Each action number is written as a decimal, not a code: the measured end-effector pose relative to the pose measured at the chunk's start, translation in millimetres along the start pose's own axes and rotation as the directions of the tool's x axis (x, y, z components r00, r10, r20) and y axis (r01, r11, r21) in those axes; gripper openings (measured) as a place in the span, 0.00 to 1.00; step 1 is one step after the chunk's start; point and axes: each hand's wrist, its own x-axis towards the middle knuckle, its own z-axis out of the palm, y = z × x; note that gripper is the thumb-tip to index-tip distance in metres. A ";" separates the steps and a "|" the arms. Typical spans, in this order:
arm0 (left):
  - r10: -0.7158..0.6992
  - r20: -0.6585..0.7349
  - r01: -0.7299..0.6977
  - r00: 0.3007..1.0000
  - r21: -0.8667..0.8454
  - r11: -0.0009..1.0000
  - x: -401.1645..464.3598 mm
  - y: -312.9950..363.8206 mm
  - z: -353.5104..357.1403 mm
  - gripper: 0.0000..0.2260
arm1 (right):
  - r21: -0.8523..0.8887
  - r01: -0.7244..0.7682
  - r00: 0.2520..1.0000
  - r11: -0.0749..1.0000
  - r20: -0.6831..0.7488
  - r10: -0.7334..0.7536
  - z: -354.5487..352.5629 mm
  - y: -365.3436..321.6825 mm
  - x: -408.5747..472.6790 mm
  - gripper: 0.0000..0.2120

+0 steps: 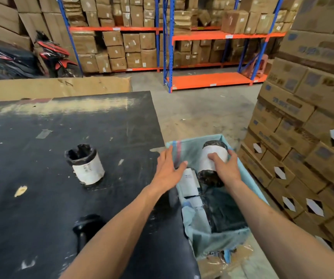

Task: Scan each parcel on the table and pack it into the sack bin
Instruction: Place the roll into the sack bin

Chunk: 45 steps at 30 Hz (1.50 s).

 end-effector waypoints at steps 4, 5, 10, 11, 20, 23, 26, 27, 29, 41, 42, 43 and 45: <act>-0.062 -0.039 0.068 0.997 0.206 0.976 51.7 -8.5 30.7 0.35 | -0.229 -0.020 0.999 0.973 0.026 0.027 -16.7 37.9 45.3 0.42; -0.081 -0.055 0.092 0.995 0.240 0.966 63.8 -12.9 36.4 0.34 | -0.273 -0.024 0.998 0.962 0.044 0.037 -17.7 48.6 54.4 0.42; -0.121 -0.068 0.137 0.990 0.339 0.931 103.5 -39.1 53.8 0.34 | -0.418 -0.004 0.986 0.908 0.149 0.073 -11.9 89.7 93.9 0.42; -0.122 -0.068 0.138 0.990 0.352 0.926 107.2 -41.8 55.8 0.35 | -0.438 0.002 0.984 0.899 0.163 0.077 -9.0 95.7 103.4 0.42; -0.117 -0.067 0.135 0.991 0.445 0.885 113.8 -51.8 65.8 0.34 | -0.556 -0.084 0.955 0.827 0.192 0.226 28.2 171.7 178.0 0.44; -0.123 -0.074 0.144 0.990 0.458 0.877 115.9 -52.9 65.7 0.33 | -0.571 -0.074 0.944 0.818 0.225 0.242 46.9 192.4 196.8 0.44; -0.117 -0.076 0.139 0.990 0.461 0.877 116.0 -55.5 65.6 0.33 | -0.581 -0.034 0.937 0.813 0.264 0.228 64.4 213.3 208.9 0.43; -0.114 -0.075 0.136 0.991 0.463 0.876 116.0 -56.4 65.7 0.34 | -0.593 -0.011 0.936 0.805 0.277 0.216 68.1 221.1 212.4 0.42; -0.117 -0.072 0.137 0.990 0.468 0.873 116.7 -57.2 65.5 0.35 | -0.622 0.031 0.938 0.782 0.289 0.193 72.6 235.3 216.3 0.40; -0.133 -0.071 0.151 0.989 0.479 0.865 117.3 -60.6 69.1 0.35 | -0.689 0.132 0.926 0.712 0.342 0.159 73.4 264.1 217.0 0.40; -0.133 -0.071 0.150 0.989 0.481 0.864 117.1 -60.6 69.4 0.35 | -0.684 0.126 0.924 0.718 0.344 0.165 73.2 263.2 217.1 0.40; -0.132 -0.070 0.150 0.989 0.483 0.863 117.2 -60.7 69.3 0.35 | -0.679 0.117 0.922 0.725 0.346 0.174 73.2 260.7 217.5 0.40; -0.136 -0.071 0.153 0.988 0.483 0.862 117.6 -60.4 68.8 0.35 | -0.676 0.098 0.911 0.730 0.356 0.207 72.5 254.5 219.3 0.39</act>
